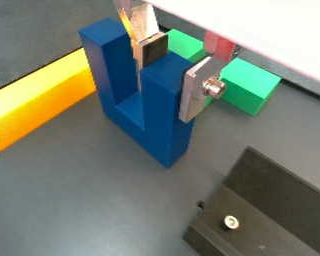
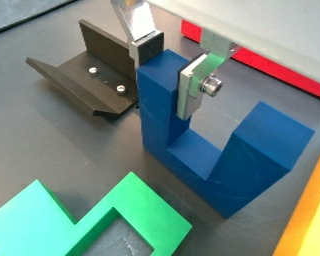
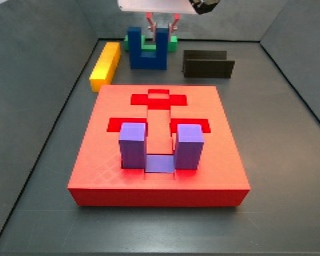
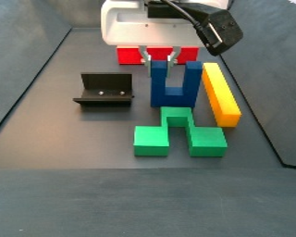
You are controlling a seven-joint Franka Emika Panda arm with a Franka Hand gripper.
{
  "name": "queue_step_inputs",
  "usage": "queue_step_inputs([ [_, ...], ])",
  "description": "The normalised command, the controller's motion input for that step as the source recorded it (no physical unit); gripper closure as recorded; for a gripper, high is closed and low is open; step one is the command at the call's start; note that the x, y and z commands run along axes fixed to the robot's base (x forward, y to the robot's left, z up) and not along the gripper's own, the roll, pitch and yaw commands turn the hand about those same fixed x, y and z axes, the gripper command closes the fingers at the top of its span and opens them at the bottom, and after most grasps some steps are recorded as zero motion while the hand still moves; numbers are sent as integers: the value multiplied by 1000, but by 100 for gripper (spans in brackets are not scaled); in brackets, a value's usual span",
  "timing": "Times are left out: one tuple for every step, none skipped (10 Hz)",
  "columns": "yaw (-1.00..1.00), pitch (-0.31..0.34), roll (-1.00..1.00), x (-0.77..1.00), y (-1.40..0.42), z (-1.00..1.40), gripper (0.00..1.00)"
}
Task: Pick up the blue object. Move up. Move to above the board. Insert the blue object.
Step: Pick up the blue object, then move up.
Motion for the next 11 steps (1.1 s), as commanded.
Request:
queue_step_inputs([
  [0,0,0,0,0,0,100],
  [0,0,0,0,0,0,100],
  [0,0,0,0,0,0,100],
  [0,0,0,0,0,0,100],
  [0,0,0,0,0,0,100],
  [0,0,0,0,0,0,100],
  [0,0,0,0,0,0,100],
  [0,0,0,0,0,0,100],
  [0,0,0,0,0,833,100],
  [20,47,-5,-64,-5,805,100],
  [22,70,-10,-93,-9,680,100],
])
